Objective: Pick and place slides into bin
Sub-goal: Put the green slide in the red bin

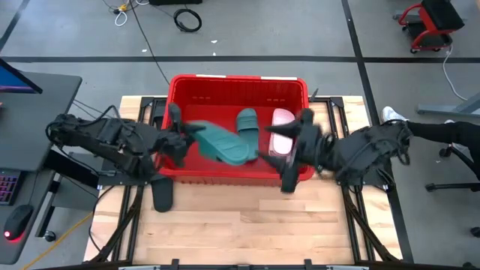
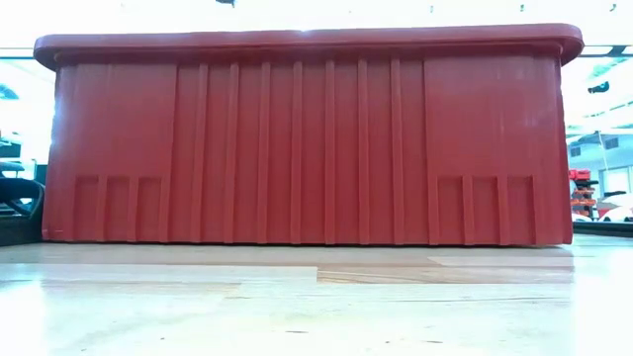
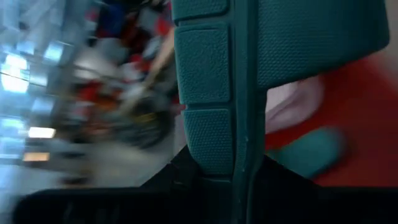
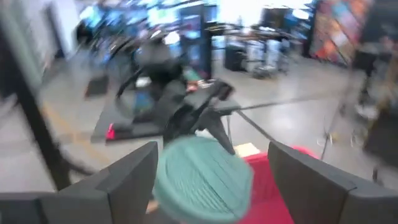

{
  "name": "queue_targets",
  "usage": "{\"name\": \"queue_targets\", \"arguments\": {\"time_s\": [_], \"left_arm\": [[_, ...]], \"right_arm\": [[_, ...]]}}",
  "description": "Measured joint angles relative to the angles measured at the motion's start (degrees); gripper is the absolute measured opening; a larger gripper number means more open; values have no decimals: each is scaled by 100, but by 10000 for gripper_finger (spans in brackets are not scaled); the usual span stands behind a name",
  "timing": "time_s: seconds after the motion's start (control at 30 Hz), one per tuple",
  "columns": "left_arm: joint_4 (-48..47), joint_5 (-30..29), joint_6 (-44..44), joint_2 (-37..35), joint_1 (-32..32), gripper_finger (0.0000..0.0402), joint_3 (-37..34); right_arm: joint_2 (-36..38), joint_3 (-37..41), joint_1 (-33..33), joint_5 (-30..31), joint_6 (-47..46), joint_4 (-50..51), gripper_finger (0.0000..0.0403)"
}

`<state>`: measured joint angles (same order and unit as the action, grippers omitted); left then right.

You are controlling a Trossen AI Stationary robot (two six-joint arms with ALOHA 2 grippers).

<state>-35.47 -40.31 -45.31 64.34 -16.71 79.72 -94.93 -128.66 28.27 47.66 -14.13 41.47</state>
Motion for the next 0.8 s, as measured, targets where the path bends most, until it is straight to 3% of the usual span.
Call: {"name": "queue_targets", "arguments": {"time_s": [0.1,0.2,0.3,0.47,0.8], "left_arm": [[422,-506,-1451,166,162,77,0],[960,-789,-2674,283,284,77,-2],[1344,-872,-3677,303,266,77,-2],[1940,-782,-4638,365,-68,77,-2],[3002,103,-6039,350,-621,77,2]], "right_arm": [[172,0,-336,-215,-1528,484,311],[282,-2,-824,-926,-3284,1332,310],[274,3,-1291,-1623,-4246,1936,308],[110,98,-2011,-3113,-4088,1618,307],[-165,103,-3479,-6109,-3302,339,309]]}}
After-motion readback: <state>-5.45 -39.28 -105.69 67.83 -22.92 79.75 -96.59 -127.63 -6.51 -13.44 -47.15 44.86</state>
